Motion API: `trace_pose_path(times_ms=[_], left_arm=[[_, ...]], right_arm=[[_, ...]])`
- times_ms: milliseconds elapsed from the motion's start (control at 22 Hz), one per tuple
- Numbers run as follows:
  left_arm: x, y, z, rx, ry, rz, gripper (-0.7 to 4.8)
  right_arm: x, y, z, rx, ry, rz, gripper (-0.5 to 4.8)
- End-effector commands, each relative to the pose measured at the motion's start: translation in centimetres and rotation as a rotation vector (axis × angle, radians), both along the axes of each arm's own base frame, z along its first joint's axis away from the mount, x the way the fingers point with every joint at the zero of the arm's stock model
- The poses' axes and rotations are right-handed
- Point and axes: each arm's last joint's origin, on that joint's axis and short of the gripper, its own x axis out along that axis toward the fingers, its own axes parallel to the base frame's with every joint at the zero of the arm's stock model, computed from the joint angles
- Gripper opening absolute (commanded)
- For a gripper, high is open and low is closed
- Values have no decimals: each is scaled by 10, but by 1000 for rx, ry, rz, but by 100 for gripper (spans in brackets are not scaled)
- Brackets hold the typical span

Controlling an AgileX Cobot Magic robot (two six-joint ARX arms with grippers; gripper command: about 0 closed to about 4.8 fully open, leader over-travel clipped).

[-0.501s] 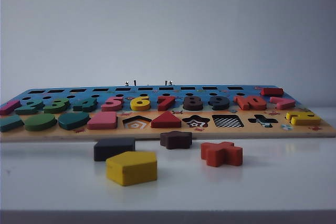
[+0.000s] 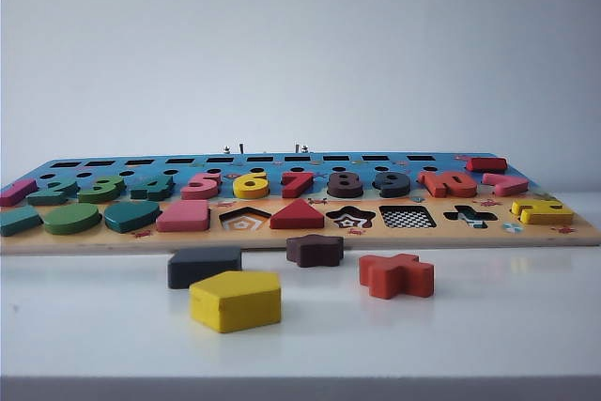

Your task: Insert the cube into the slot.

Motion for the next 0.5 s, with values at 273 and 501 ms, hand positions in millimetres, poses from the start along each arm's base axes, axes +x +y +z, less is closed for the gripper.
trace_pose_path(times_ms=[273,501], left_arm=[[-4,-9,51,-16,153,-172,17],[-6,-13,70,-37,264,-269,17]], right_arm=[[0,0,1,15,-7,-1,-3],[0,0,1,54,3,-5,-3]])
